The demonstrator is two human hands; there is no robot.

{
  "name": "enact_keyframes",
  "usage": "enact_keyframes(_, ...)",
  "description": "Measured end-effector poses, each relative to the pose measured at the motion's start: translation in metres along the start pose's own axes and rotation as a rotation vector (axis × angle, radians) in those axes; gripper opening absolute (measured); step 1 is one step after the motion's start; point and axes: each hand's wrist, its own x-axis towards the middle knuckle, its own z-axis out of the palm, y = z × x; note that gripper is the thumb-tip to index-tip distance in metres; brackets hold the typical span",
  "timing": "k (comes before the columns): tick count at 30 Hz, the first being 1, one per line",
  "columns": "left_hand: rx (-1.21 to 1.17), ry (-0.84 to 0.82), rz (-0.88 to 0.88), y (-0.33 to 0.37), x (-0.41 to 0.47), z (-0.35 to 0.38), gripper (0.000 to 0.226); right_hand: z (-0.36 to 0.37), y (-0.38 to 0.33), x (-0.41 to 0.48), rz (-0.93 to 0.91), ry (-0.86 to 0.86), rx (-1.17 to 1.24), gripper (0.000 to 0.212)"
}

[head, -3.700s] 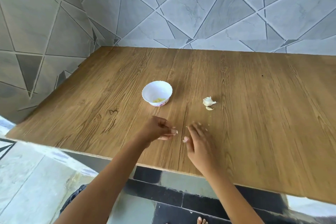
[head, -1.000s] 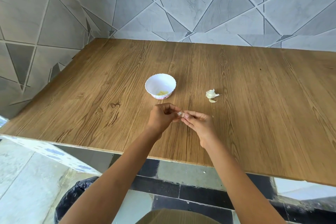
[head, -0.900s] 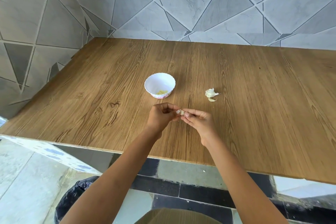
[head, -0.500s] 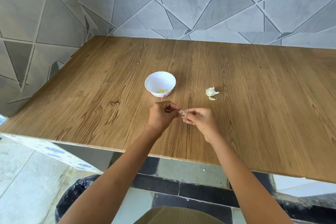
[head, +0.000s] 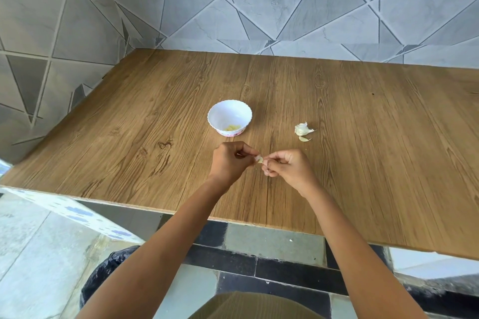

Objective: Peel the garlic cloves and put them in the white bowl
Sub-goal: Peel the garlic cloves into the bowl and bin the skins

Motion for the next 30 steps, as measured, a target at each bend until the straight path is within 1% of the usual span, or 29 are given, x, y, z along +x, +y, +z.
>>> enact_keyframes(2,0.004,-0.011,-0.002,-0.001,0.000,0.000,0.017,0.001,0.000,-0.001,0.000,0.008,-0.083,0.011)
enact_keyframes(8,-0.012,-0.014,-0.033,-0.004,0.000,0.004,0.018,0.011,0.000,-0.002,-0.050,0.129,-0.333,0.013)
enact_keyframes(11,-0.049,-0.028,-0.043,-0.006,-0.001,0.005,0.015,0.012,-0.001,-0.003,-0.045,0.148,-0.372,0.013)
enact_keyframes(12,-0.076,-0.043,-0.055,-0.008,-0.001,0.005,0.013,0.010,-0.001,-0.002,-0.031,0.139,-0.345,0.015)
enact_keyframes(14,-0.195,-0.113,-0.109,-0.010,0.001,0.002,0.010,0.005,-0.003,-0.002,0.045,0.079,-0.186,0.019)
enact_keyframes(16,-0.426,-0.213,-0.231,-0.009,0.002,-0.002,0.009,0.001,-0.007,-0.002,0.142,0.001,0.021,0.021)
enact_keyframes(17,-0.551,-0.255,-0.314,-0.008,0.002,-0.003,0.010,0.000,-0.008,-0.002,0.183,-0.021,0.087,0.020)
enact_keyframes(19,-0.737,-0.297,-0.451,-0.007,0.003,-0.003,0.015,0.000,-0.008,-0.002,0.239,-0.022,0.171,0.019)
enact_keyframes(21,-0.810,-0.310,-0.498,-0.009,0.003,-0.001,0.017,0.003,-0.004,-0.002,0.272,-0.003,0.250,0.019)
enact_keyframes(22,-0.796,-0.324,-0.485,-0.009,0.003,0.001,0.017,0.005,-0.002,-0.003,0.283,0.011,0.275,0.019)
enact_keyframes(23,-0.729,-0.330,-0.441,-0.011,0.002,0.002,0.017,0.006,-0.001,-0.004,0.288,0.026,0.284,0.018)
enact_keyframes(25,-0.456,-0.306,-0.291,-0.012,0.000,0.003,0.015,0.007,0.000,-0.006,0.291,0.062,0.286,0.018)
enact_keyframes(27,-0.212,-0.226,-0.153,-0.012,0.001,0.003,0.012,0.008,0.000,-0.005,0.282,0.091,0.278,0.020)
enact_keyframes(28,-0.162,-0.211,-0.109,-0.011,0.002,0.003,0.009,0.008,0.000,-0.005,0.273,0.097,0.272,0.020)
enact_keyframes(30,-0.140,-0.240,-0.077,-0.008,0.004,0.003,0.009,0.007,-0.001,-0.004,0.255,0.090,0.261,0.018)
